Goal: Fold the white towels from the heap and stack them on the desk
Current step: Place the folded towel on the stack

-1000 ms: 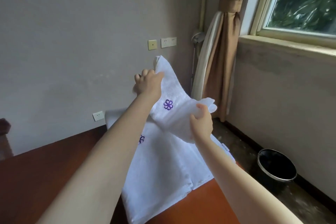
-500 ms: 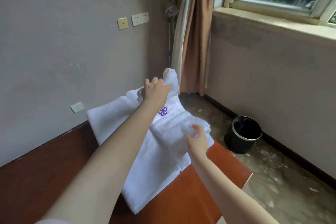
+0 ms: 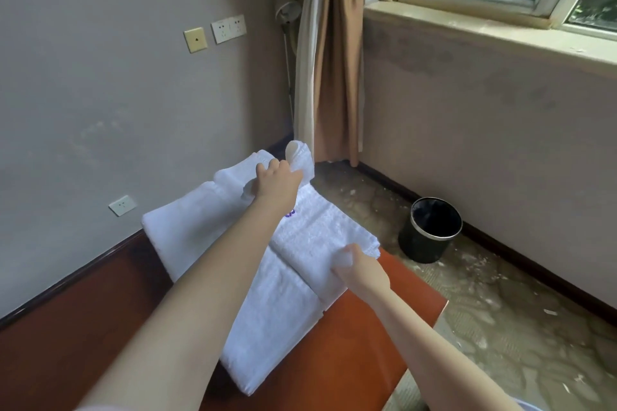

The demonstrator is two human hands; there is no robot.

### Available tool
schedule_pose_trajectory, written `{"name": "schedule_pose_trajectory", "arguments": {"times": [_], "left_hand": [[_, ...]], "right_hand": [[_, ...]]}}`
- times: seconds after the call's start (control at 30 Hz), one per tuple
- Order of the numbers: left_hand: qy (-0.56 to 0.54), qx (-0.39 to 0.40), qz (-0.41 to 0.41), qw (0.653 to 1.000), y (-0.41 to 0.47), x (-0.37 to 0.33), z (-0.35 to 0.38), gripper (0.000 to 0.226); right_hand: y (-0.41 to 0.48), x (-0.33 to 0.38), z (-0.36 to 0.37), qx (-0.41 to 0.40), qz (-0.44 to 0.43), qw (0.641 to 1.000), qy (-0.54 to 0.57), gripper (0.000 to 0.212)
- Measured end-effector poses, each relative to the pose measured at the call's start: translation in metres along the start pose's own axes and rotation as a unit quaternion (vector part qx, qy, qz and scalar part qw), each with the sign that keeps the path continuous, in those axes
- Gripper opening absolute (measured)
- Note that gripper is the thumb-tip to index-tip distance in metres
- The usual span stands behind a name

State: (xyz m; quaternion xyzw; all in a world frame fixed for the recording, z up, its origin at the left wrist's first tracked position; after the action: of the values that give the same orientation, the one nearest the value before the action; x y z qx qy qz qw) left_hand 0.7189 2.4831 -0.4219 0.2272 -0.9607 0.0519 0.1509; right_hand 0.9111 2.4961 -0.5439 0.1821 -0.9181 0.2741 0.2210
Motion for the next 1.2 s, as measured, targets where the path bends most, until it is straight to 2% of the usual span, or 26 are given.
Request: {"name": "schedule_pose_trajectory", "arguments": {"times": [0.13,0.2,0.3,0.37,0.5,0.7,0.77,0.87,1.0,1.2], "left_hand": [[0.002,0.012,-0.005,1.0,0.01,0.002,0.0,0.035],[0.007,0.017,-0.01,1.0,0.016,0.01,0.002,0.037],[0.008,0.004,-0.032,0.999,0.028,0.03,0.006,0.042],[-0.001,0.001,-0.045,0.999,0.037,0.046,0.012,0.045],[0.008,-0.02,-0.046,0.999,0.063,0.074,0.032,0.05],[0.042,-0.044,-0.074,0.995,0.102,0.103,0.081,0.065],[0.023,-0.026,-0.1,0.994,0.104,0.108,0.104,0.066],[-0.046,0.023,-0.098,0.994,0.104,0.108,0.135,0.038],[-0.177,0.167,-0.117,0.963,0.104,0.108,0.17,0.05],[-0.213,0.167,-0.137,0.953,0.1,0.106,0.185,0.055]], "right_hand": [[0.005,0.017,-0.017,-0.076,-0.035,0.992,-0.099,0.031],[0.012,0.032,-0.025,-0.105,-0.052,0.989,-0.093,0.026],[0.031,0.062,-0.034,-0.102,-0.099,0.988,-0.057,0.023],[0.05,0.084,-0.036,-0.101,-0.144,0.984,-0.042,0.024],[0.099,0.119,-0.032,-0.087,-0.178,0.98,-0.014,0.031],[0.162,0.148,0.0,-0.071,-0.265,0.96,-0.052,0.05],[0.174,0.15,0.012,-0.075,-0.271,0.955,-0.097,0.051],[0.183,0.151,0.022,-0.108,-0.29,0.942,-0.126,0.05],[0.185,0.149,0.031,-0.109,-0.344,0.925,-0.117,0.041],[0.187,0.138,0.035,-0.087,-0.339,0.928,-0.132,0.043]]}}
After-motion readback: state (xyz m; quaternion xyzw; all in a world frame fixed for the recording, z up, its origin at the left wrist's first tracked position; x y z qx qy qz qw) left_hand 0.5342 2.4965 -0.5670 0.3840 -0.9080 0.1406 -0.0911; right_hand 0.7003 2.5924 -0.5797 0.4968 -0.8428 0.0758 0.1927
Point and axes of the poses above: each hand's wrist, its own y-axis towards the middle knuckle, its own z-axis out of the palm, x = y × z, the point moved 2 cm from there along y, towards the middle knuckle
